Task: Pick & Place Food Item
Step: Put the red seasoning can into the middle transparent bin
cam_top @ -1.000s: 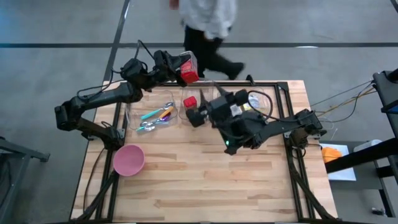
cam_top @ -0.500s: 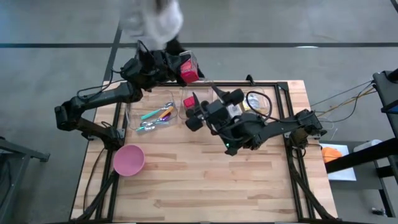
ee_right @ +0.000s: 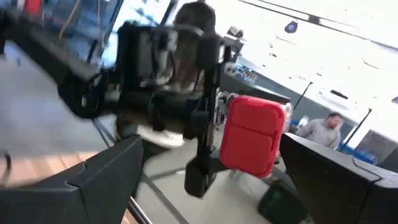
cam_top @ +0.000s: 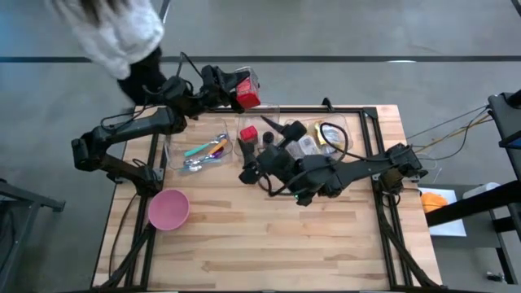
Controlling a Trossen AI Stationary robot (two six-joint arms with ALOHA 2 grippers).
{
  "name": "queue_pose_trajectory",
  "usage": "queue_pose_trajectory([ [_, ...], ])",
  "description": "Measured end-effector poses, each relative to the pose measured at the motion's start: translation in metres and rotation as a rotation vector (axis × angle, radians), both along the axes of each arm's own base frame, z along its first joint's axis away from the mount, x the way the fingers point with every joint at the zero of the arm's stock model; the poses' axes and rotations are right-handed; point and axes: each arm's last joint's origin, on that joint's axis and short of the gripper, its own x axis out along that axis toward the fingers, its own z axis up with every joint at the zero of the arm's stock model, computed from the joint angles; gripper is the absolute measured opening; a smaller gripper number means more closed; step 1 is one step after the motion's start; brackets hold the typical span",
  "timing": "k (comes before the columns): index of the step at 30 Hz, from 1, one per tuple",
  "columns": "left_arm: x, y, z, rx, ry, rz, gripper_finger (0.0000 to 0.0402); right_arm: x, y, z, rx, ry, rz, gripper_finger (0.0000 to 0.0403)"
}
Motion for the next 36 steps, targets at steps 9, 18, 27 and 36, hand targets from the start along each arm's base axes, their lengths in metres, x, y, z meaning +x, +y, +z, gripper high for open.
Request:
queue_pose_trajectory([
  [9, 0.000, 0.000, 0.000, -0.007, 0.000, -0.018, 0.0295, 0.003, -0.001, -0.009, -0.016, 0.073, 0.008, 0.0373],
  [18, 0.000, 0.001, 0.000, -0.008, -0.001, -0.015, 0.0295, 0.009, -0.028, -0.011, 0.143, -0.106, -0.038, 0.0373],
  [27, -0.003, 0.006, -0.001, -0.011, 0.008, -0.034, 0.0295, 0.010, -0.035, -0.013, 0.111, -0.054, -0.078, 0.0373],
  [36, -0.004, 0.007, -0.001, -0.080, 0.000, -0.096, 0.0295, 0.014, -0.042, -0.016, -0.002, 0.099, -0.096, 0.0373],
])
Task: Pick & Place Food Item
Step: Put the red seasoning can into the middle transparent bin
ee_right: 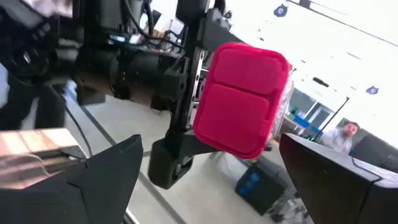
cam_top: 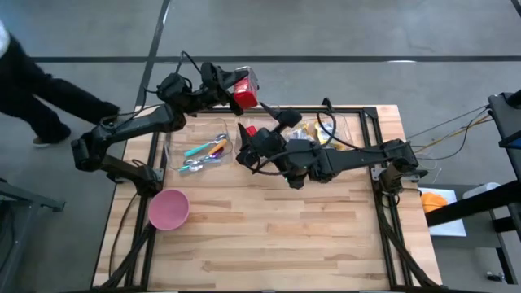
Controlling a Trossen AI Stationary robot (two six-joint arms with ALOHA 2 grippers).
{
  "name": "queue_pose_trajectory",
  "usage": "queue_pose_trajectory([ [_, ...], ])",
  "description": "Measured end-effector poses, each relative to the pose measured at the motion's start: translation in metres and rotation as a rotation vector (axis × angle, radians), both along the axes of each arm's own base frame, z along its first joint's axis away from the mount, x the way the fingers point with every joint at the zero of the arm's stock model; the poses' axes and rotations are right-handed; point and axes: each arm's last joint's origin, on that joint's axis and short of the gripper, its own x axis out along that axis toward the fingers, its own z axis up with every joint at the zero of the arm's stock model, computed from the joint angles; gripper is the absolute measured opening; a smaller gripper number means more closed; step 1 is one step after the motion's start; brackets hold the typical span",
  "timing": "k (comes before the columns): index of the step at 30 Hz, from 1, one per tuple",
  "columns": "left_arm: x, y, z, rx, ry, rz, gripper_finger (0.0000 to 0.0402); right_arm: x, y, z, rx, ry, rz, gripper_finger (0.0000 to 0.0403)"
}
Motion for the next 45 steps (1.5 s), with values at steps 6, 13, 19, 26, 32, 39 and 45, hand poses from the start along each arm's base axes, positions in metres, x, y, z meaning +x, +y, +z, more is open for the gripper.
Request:
queue_pose_trajectory([
  [6, -0.001, 0.000, 0.002, -0.046, -0.033, -0.002, 0.0295, 0.009, -0.007, -0.008, -0.036, 0.047, 0.019, 0.0373],
  [13, -0.003, 0.000, 0.006, -0.056, -0.068, -0.032, 0.0295, 0.024, -0.005, -0.012, -0.181, 0.095, -0.039, 0.0373],
  [19, -0.003, 0.001, 0.004, -0.047, -0.048, -0.059, 0.0295, 0.024, -0.006, -0.008, -0.234, 0.090, -0.137, 0.0373],
  [26, -0.003, 0.001, 0.004, -0.052, -0.050, -0.058, 0.0295, 0.023, -0.012, -0.003, -0.225, 0.010, -0.135, 0.0373],
  [32, -0.003, 0.001, 0.004, -0.059, -0.050, -0.064, 0.0295, 0.023, -0.017, -0.001, -0.247, -0.034, -0.108, 0.0373],
  [39, -0.002, 0.000, 0.003, -0.062, -0.025, -0.121, 0.0295, 0.025, -0.021, -0.002, -0.258, -0.018, -0.095, 0.0373],
  [45, -0.002, 0.000, 0.002, -0.067, -0.013, -0.118, 0.0295, 0.026, -0.028, -0.003, -0.259, 0.002, -0.116, 0.0373],
])
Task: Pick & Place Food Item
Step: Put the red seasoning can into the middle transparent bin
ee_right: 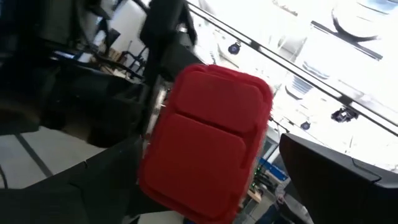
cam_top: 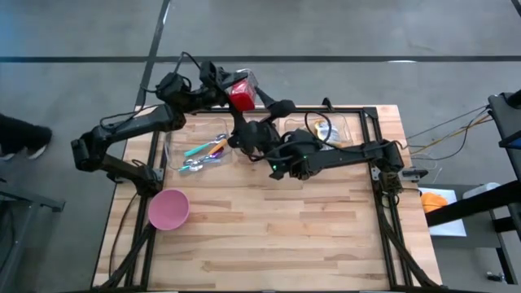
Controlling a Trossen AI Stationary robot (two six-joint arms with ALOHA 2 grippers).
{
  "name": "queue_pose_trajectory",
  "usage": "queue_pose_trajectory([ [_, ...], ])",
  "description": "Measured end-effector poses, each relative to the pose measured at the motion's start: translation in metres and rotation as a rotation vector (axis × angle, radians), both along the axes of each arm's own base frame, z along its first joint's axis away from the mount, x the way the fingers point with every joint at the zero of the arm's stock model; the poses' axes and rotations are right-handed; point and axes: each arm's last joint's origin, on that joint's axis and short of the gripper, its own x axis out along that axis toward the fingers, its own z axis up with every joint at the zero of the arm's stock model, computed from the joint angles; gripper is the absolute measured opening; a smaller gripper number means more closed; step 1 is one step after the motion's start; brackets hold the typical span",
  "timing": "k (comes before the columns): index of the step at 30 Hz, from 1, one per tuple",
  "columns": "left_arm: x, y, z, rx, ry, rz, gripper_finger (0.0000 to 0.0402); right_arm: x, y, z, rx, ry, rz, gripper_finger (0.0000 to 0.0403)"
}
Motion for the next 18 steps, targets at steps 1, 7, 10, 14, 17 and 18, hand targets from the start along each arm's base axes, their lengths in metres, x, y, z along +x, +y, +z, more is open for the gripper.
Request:
queue_pose_trajectory([
  [1, 0.0002, 0.0000, -0.0004, 0.001, 0.005, -0.003, 0.0295, 0.0004, -0.0004, -0.0005, -0.001, 0.007, -0.001, 0.0373],
  [7, 0.0002, -0.0001, -0.0005, 0.004, 0.007, -0.006, 0.0295, 0.0016, -0.0016, -0.0025, -0.014, 0.060, -0.016, 0.0373],
  [10, 0.0002, 0.0001, -0.0008, 0.004, 0.010, -0.009, 0.0295, 0.0026, -0.0013, -0.0042, -0.014, 0.082, -0.018, 0.0372],
  [14, -0.0005, 0.0011, -0.0008, 0.009, 0.012, -0.012, 0.0295, 0.0025, -0.0012, -0.0046, -0.010, 0.089, -0.026, 0.0338],
  [17, -0.0008, 0.0020, -0.0008, 0.008, 0.011, -0.006, 0.0295, 0.0026, -0.0015, -0.0047, -0.010, 0.089, -0.027, 0.0285],
  [18, -0.0008, 0.0021, -0.0007, 0.008, 0.010, -0.003, 0.0295, 0.0026, -0.0013, -0.0048, -0.006, 0.086, -0.028, 0.0266],
])
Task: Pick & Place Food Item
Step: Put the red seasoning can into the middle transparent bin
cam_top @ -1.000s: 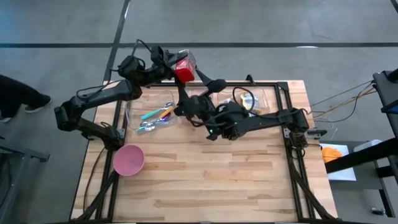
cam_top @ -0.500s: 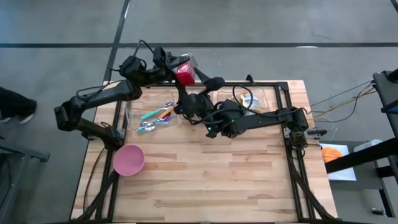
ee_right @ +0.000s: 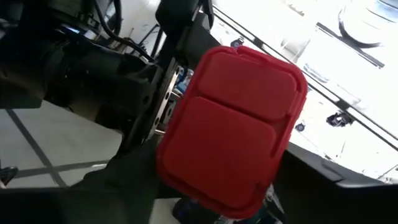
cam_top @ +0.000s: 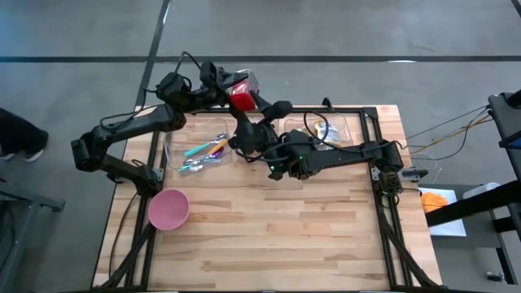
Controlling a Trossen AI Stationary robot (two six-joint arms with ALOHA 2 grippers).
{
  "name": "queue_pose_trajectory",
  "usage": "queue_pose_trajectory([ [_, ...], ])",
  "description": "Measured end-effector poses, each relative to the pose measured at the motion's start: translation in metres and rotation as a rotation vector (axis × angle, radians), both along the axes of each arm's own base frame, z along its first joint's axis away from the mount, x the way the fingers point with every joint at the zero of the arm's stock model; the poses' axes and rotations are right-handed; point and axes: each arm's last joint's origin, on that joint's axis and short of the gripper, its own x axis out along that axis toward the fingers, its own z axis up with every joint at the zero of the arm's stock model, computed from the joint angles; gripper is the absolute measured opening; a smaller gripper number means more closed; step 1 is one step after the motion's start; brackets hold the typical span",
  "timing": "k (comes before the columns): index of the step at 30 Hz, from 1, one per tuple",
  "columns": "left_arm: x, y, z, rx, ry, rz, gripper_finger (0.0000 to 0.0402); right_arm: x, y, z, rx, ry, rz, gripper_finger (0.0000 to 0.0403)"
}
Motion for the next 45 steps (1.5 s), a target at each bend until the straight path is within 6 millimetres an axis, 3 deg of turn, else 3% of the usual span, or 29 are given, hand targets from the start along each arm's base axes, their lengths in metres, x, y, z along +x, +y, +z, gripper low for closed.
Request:
queue_pose_trajectory([
  [3, 0.000, 0.001, 0.001, 0.001, -0.010, 0.015, 0.0295, 0.000, 0.000, 0.000, 0.005, -0.010, 0.000, 0.0224],
  [15, 0.000, 0.000, 0.001, 0.013, -0.002, -0.002, 0.0295, -0.001, 0.002, 0.001, 0.011, -0.009, -0.008, 0.0223],
  [23, 0.000, -0.001, 0.000, 0.021, 0.013, -0.029, 0.0365, -0.004, 0.007, 0.003, 0.013, 0.008, -0.015, 0.0223],
  [45, 0.001, -0.001, -0.002, 0.088, 0.023, -0.018, 0.0366, -0.009, 0.017, 0.008, 0.095, -0.075, -0.038, 0.0207],
])
